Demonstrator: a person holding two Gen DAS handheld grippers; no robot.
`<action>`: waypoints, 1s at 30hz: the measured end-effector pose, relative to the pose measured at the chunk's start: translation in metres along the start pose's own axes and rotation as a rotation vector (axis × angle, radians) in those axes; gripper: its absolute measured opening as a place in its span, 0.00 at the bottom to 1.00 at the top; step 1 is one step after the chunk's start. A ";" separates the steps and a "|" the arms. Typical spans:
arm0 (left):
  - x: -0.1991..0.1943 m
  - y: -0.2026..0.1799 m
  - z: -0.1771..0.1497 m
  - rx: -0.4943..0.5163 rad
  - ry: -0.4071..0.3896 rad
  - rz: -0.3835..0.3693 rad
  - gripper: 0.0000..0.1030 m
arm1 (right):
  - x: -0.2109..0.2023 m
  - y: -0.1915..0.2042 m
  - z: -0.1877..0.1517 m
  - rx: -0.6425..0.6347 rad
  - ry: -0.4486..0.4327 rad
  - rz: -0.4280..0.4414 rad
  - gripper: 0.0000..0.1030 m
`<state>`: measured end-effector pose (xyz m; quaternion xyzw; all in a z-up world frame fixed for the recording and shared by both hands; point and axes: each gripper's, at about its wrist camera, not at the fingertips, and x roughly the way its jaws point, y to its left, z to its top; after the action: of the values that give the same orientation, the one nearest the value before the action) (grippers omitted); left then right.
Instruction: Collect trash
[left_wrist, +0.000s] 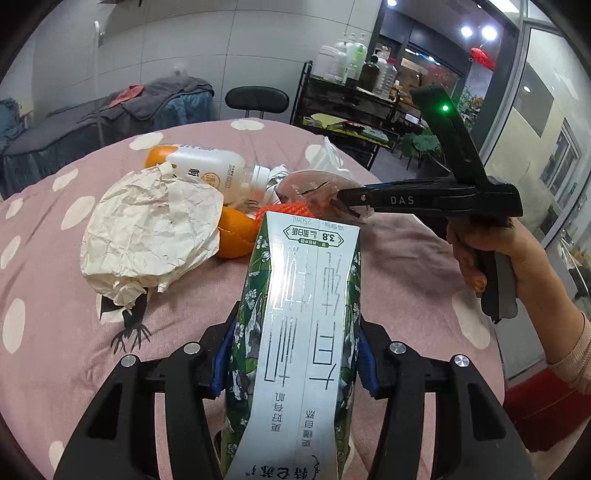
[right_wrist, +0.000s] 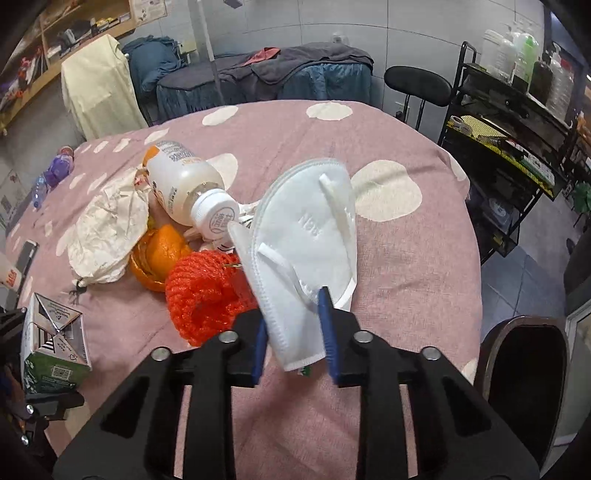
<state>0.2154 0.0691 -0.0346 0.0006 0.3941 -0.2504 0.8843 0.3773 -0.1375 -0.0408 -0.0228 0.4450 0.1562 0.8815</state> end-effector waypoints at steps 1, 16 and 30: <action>0.000 0.000 0.001 -0.011 -0.010 -0.001 0.51 | -0.004 -0.001 -0.002 0.002 -0.010 0.005 0.16; -0.015 -0.022 -0.010 -0.088 -0.101 0.004 0.51 | -0.048 -0.027 -0.049 0.138 -0.043 0.154 0.09; -0.016 -0.026 -0.018 -0.113 -0.108 -0.008 0.51 | -0.082 0.019 -0.051 -0.051 -0.187 -0.022 0.67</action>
<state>0.1822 0.0577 -0.0307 -0.0643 0.3590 -0.2310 0.9020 0.2866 -0.1494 -0.0043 -0.0355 0.3563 0.1594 0.9200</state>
